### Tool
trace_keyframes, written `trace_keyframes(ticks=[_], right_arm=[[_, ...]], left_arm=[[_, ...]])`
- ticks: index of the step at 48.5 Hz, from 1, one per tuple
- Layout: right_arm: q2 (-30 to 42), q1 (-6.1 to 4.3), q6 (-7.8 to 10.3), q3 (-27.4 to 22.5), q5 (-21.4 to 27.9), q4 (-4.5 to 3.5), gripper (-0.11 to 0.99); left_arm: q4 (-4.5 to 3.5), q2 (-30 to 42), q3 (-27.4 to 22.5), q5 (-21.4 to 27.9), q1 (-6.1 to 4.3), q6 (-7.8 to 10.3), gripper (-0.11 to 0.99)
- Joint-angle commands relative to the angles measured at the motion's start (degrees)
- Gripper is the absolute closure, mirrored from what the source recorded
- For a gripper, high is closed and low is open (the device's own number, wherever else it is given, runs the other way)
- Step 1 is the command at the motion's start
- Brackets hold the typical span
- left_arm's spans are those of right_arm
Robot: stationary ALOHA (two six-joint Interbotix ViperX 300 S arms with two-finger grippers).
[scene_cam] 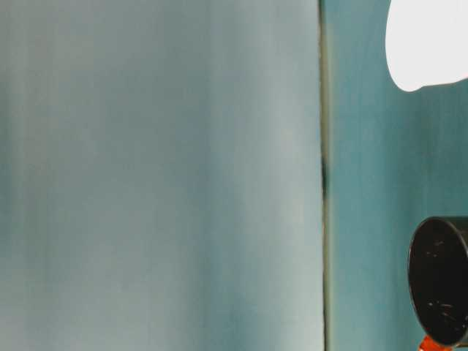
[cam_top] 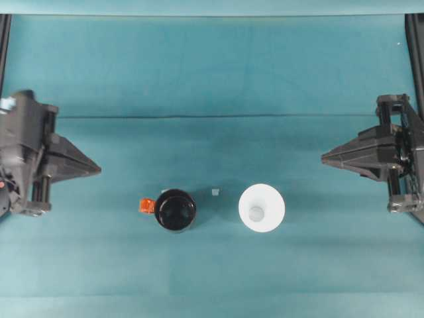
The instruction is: Put the paper cup into the moved red handle cup holder.
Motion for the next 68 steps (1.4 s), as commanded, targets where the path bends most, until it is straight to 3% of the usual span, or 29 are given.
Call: trace_keyframes(ticks=[1, 8, 20, 30, 37, 46, 57, 62, 65, 68], right_arm=[[0.5, -0.09, 1.32, -1.2, 0.5, 0.26, 0.99], [1.0, -0.18, 2.46, -1.1, 1.4, 0.26, 0.99], [1.4, -0.26, 2.55, -1.1, 3.3, 0.26, 0.99], [1.5, -0.26, 2.55, -1.1, 3.4, 0.26, 0.99], [1.4, -0.35, 2.55, -1.0, 3.4, 0.26, 0.99], [1.5, -0.53, 2.55, -0.8, 3.4, 0.26, 0.99], [1.4, -0.7, 2.55, -0.8, 3.4, 0.26, 0.99], [1.4, -0.7, 2.55, -0.7, 3.4, 0.26, 0.99], [1.5, -0.7, 2.55, -0.7, 3.4, 0.26, 0.99], [1.4, -0.7, 2.55, -0.7, 3.4, 0.26, 0.99]], left_arm=[[0.09, 2.5, -2.4, 0.9, -0.97, -0.26, 0.85], [0.09, 8.7, -5.3, 3.6, -1.14, -0.53, 0.85], [0.18, 17.7, -11.7, 10.0, -1.67, 0.44, 0.85], [0.09, 20.5, -13.4, 10.2, -2.02, 0.35, 0.85], [0.09, 20.5, -13.5, 9.2, -3.16, 0.53, 0.85], [0.18, 20.8, -13.5, 9.3, -3.78, 0.0, 0.85], [0.09, 21.3, -13.4, 9.1, -3.69, 0.35, 0.84], [0.09, 21.4, -13.2, 9.1, -3.78, 0.44, 0.66], [0.09, 21.6, -13.0, 9.0, -3.78, -0.35, 0.48], [0.18, 21.8, -12.7, 8.6, -4.39, 0.53, 0.29]])
